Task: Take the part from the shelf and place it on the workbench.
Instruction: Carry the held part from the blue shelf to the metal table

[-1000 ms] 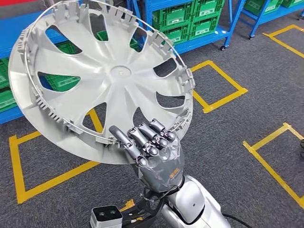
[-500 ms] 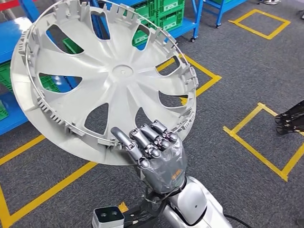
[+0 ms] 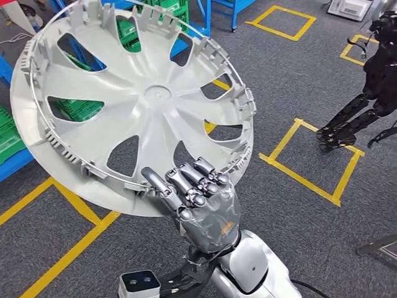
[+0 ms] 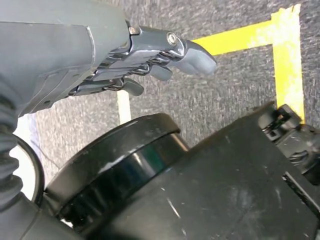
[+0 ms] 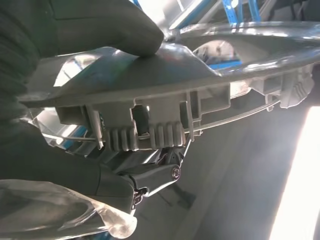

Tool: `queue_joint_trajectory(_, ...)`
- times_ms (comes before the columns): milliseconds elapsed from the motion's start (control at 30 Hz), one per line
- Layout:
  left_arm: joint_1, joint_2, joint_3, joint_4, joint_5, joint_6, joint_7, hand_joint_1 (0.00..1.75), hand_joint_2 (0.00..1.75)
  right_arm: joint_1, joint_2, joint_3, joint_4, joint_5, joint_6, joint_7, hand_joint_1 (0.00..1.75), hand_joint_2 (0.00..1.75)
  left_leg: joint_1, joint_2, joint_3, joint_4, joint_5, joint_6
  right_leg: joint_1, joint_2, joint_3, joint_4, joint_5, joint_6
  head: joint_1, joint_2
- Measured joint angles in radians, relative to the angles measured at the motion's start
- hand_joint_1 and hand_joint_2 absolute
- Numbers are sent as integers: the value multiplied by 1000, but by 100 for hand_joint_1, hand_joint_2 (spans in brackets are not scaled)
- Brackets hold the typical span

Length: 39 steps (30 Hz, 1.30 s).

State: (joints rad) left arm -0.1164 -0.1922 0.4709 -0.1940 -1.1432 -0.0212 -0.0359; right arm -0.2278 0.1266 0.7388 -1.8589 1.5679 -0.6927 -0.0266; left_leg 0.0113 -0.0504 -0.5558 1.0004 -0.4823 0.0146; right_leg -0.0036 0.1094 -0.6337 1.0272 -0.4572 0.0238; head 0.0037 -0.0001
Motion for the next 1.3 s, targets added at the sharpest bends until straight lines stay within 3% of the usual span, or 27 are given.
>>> queue_joint_trajectory(33,1,-2,0,0,0,0,0,0,175,0,0,-1,0,0,0,-1,175,175,2,14,3,-6,2,2,2,-26,-17,30,-19,5,5,0)
queue_joint_trajectory(100,3,-3,0,0,0,-1,0,0,175,1,0,-1,0,0,0,-3,175,175,3,42,6,-11,3,6,1,-82,-74,146,-76,15,15,0)
queue_joint_trajectory(167,4,-1,0,0,0,-2,0,0,175,2,0,-2,0,0,0,-5,175,175,1,71,7,-10,1,7,-4,-101,-125,249,-109,23,16,0)
queue_joint_trajectory(200,4,-1,0,0,0,-2,0,0,175,3,0,-2,0,0,0,-5,175,175,1,84,9,-10,-1,6,-7,-106,-127,254,-100,26,16,0)
queue_joint_trajectory(267,4,0,0,0,-2,-4,0,0,175,3,0,-3,1,0,0,-5,175,175,1,107,16,-9,-7,1,-9,-125,-72,154,-41,28,17,0)
queue_joint_trajectory(300,4,0,-1,0,-2,-4,-1,0,175,3,0,-3,1,-1,0,-5,175,175,-1,117,20,-9,-11,-3,-6,-150,-33,85,-18,26,17,0)
queue_joint_trajectory(333,4,0,-1,0,-3,-5,-1,0,175,3,0,-4,2,-1,0,-6,175,175,-4,126,23,-7,-15,-9,-3,-171,-1,29,-3,20,17,0)
queue_joint_trajectory(400,5,0,-1,0,-3,-6,-2,0,175,3,0,-5,2,-1,0,-9,175,175,-12,143,27,-5,-21,-17,4,-192,23,-12,-3,5,15,0)
queue_joint_trajectory(467,3,0,-3,0,-3,-6,-3,0,175,3,0,-6,2,-1,0,-11,175,175,-12,155,31,-3,-27,-24,3,-168,22,-13,-1,-10,13,0)
queue_joint_trajectory(533,2,0,-5,-1,-3,-6,-3,0,175,3,0,-8,2,-1,0,-11,175,175,-5,120,19,35,-58,-32,1,-145,23,-15,0,-23,11,0)
queue_joint_trajectory(600,4,-1,-6,-1,-1,-6,-4,0,175,3,0,-9,3,0,0,-12,175,175,-1,71,-34,152,-120,-34,0,-121,24,-16,1,-31,6,0)
queue_joint_trajectory(633,3,0,-6,-1,0,-6,-4,0,175,3,0,-9,3,0,0,-13,175,175,-1,62,-68,223,-148,-34,1,-108,25,-16,1,-33,5,0)
queue_joint_trajectory(667,2,-1,-6,-1,2,-6,-4,0,175,3,0,-10,3,0,0,-14,175,175,-2,58,-95,275,-161,-34,2,-94,26,-16,1,-33,5,0)
queue_joint_trajectory(700,-1,-1,-6,-1,3,-5,-4,0,175,3,0,-10,3,0,0,-15,175,175,-2,56,-107,294,-153,-33,3,-80,27,-15,1,-33,5,0)
queue_joint_trajectory(733,-2,-1,-6,-1,3,-4,-3,0,175,4,0,-11,3,0,0,-15,175,175,-2,54,-101,273,-127,-31,3,-64,29,-15,1,-33,5,0)
queue_joint_trajectory(767,-2,-1,-6,-1,2,-3,-2,0,175,4,0,-11,3,0,0,-16,175,175,-1,46,-80,218,-85,-27,3,-48,32,-14,0,-33,5,0)
queue_joint_trajectory(833,1,-1,-6,-1,2,-3,-1,0,175,4,0,-12,3,0,0,-17,175,175,1,5,-31,93,-18,-19,3,-21,32,-11,0,-30,5,0)
queue_joint_trajectory(900,3,-2,-6,-1,2,-2,0,0,175,3,0,-12,3,0,0,-17,175,175,1,-23,-9,31,-8,-16,0,0,21,-8,4,-21,4,0)
queue_joint_trajectory(967,1,-4,-7,-1,2,-1,0,0,175,5,0,-13,3,0,0,-17,175,175,0,-10,-5,15,-11,-12,-4,16,11,-10,9,-8,3,0)
queue_joint_trajectory(1033,0,-8,-7,-2,2,0,0,0,175,6,0,-14,3,0,0,-19,175,175,2,12,-1,6,-5,-3,-3,-12,-6,13,-8,2,7,0)
queue_joint_trajectory(1133,3,-9,-7,-2,2,0,0,0,175,8,0,-14,3,0,0,-24,175,175,0,52,1,1,-3,5,-1,-90,-87,182,-92,14,15,0)
queue_joint_trajectory(1200,4,-8,-7,-2,3,0,1,0,175,10,0,-15,4,0,0,-28,175,175,-2,79,2,2,-4,6,-4,-103,-127,266,-112,19,15,0)
queue_joint_trajectory(1233,4,-8,-8,-2,3,0,1,0,175,11,0,-16,4,0,0,-29,175,175,-2,91,3,2,-6,6,-5,-107,-120,253,-96,19,16,0)
queue_joint_trajectory(1300,3,-8,-9,-2,4,0,1,0,175,13,0,-20,4,0,0,-32,175,175,-3,109,8,2,-10,2,-5,-128,-52,127,-36,17,16,0)
